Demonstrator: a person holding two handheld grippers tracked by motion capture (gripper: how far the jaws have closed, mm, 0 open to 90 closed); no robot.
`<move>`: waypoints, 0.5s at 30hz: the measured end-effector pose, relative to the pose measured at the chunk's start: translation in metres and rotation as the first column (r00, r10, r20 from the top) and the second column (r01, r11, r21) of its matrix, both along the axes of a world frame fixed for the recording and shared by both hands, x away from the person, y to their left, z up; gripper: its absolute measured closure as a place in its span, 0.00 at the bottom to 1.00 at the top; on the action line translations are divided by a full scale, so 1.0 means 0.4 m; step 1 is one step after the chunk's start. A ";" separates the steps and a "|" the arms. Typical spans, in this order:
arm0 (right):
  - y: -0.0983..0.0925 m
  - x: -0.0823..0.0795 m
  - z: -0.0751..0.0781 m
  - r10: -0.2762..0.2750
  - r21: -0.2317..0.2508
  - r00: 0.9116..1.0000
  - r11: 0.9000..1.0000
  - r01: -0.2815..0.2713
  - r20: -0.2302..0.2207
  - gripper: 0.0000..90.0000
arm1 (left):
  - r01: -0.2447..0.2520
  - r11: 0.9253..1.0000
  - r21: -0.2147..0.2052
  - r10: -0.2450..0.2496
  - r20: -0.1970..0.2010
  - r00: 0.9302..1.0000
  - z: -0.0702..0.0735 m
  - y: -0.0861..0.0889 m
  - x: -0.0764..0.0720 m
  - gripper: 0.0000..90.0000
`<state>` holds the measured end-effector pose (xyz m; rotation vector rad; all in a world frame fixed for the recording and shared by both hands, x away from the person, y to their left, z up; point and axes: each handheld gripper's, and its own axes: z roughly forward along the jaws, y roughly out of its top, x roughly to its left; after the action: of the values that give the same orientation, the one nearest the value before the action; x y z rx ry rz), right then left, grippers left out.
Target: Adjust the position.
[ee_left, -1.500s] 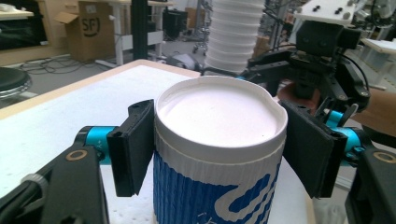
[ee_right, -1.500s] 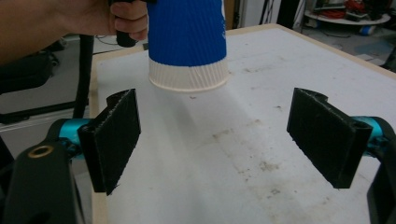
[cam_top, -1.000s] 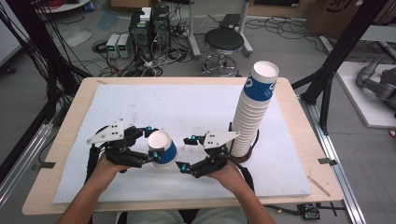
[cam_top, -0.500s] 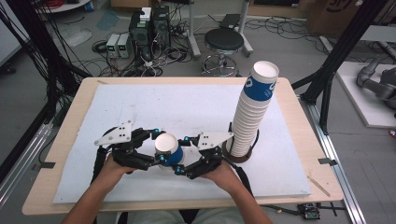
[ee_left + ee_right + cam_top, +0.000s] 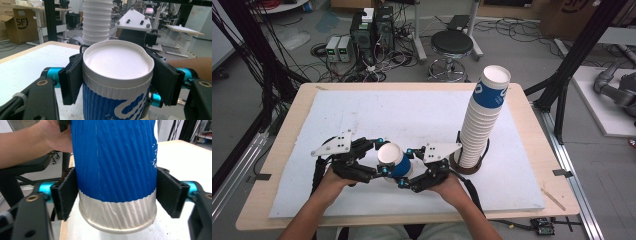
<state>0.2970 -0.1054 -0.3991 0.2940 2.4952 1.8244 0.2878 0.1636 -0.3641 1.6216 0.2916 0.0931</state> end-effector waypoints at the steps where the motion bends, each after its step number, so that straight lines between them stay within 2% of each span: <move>1: -0.001 0.000 0.000 -0.001 -0.002 1.000 1.000 0.001 0.000 0.31 | -0.002 1.000 0.001 0.002 -0.002 1.000 -0.001 0.000 0.001 0.34; 5: -0.005 0.000 0.004 0.000 -0.022 1.000 1.000 0.001 0.013 0.34 | -0.016 1.000 0.021 0.016 0.001 1.000 -0.002 0.001 0.000 0.31; 7: -0.010 -0.001 0.009 -0.007 -0.027 1.000 1.000 0.007 0.010 0.34 | -0.028 0.999 0.031 0.029 -0.032 0.999 -0.003 0.001 0.003 0.17; 9: -0.017 0.000 0.016 -0.006 -0.043 1.000 0.999 0.006 0.016 0.34 | -0.020 0.999 0.035 0.021 -0.034 0.999 -0.003 0.003 0.004 0.15; 15: -0.035 0.006 0.048 -0.012 -0.128 1.000 0.992 0.015 0.025 0.34 | 0.013 0.997 0.070 -0.011 -0.033 0.999 0.008 0.013 0.004 0.15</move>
<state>0.2995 -0.1195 -0.3798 0.2810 2.5733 1.6430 0.2894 0.1688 -0.3609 1.6955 0.3063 0.0687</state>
